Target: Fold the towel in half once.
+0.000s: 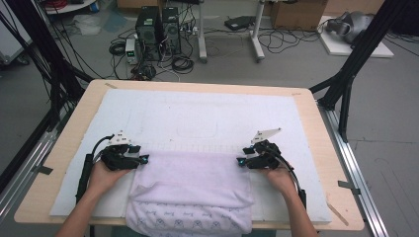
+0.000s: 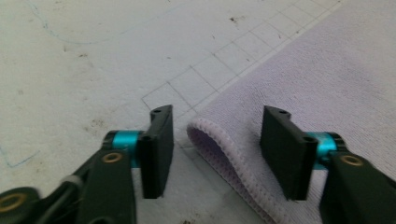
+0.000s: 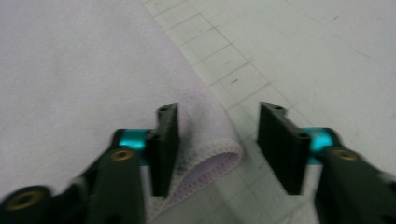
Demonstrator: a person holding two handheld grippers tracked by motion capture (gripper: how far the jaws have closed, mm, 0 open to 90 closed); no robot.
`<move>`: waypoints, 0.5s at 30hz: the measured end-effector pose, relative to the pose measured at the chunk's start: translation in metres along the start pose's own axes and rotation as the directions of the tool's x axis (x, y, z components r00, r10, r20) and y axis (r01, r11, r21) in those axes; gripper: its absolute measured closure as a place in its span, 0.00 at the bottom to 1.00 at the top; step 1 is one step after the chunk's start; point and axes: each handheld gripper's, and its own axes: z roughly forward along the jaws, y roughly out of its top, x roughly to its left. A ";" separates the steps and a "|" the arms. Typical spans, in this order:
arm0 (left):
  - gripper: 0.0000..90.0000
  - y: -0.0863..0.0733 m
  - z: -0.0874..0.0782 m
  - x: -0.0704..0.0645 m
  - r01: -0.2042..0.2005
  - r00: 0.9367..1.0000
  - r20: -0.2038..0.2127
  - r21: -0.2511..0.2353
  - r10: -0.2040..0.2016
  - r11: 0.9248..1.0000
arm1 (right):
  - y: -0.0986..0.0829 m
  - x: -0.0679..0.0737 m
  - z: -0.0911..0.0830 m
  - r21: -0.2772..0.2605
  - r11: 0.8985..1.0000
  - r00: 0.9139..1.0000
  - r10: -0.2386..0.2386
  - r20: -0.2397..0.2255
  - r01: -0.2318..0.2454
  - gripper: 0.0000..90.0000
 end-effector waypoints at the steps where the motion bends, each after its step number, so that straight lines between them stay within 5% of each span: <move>1: 0.72 0.000 0.000 -0.001 -0.003 1.000 -0.001 0.001 0.003 1.000 | 0.000 0.001 0.001 0.001 1.000 1.000 0.001 -0.026 -0.001 0.75; 3: 0.84 0.001 0.000 -0.002 -0.018 1.000 0.021 0.006 0.018 1.000 | 0.002 0.003 0.001 0.009 1.000 0.998 -0.018 -0.065 0.019 0.91; 9: 0.94 0.016 -0.001 -0.005 -0.081 0.996 -0.045 0.015 0.081 0.997 | 0.011 0.000 -0.003 0.011 0.999 0.999 -0.034 -0.034 0.034 0.96; 15: 0.94 0.071 0.003 0.014 -0.104 0.985 -0.139 -0.024 0.100 0.994 | 0.051 -0.025 -0.015 -0.008 1.000 0.998 -0.027 0.061 0.027 0.96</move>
